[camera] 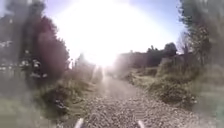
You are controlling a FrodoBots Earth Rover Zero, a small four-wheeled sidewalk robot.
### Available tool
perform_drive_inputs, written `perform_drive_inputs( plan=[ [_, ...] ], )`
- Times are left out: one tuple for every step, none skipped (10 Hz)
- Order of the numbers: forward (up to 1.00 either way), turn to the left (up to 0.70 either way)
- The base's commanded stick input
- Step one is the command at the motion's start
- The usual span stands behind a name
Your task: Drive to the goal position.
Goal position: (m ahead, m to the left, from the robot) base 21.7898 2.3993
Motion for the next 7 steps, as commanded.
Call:
perform_drive_inputs(
  plan=[
    [0.5, 0.0],
    [0.5, 0.0],
    [0.5, 0.0],
    [0.5, 0.0],
    [0.5, 0.0],
    [0.5, 0.0],
    [0.5, 0.0]
  ],
)
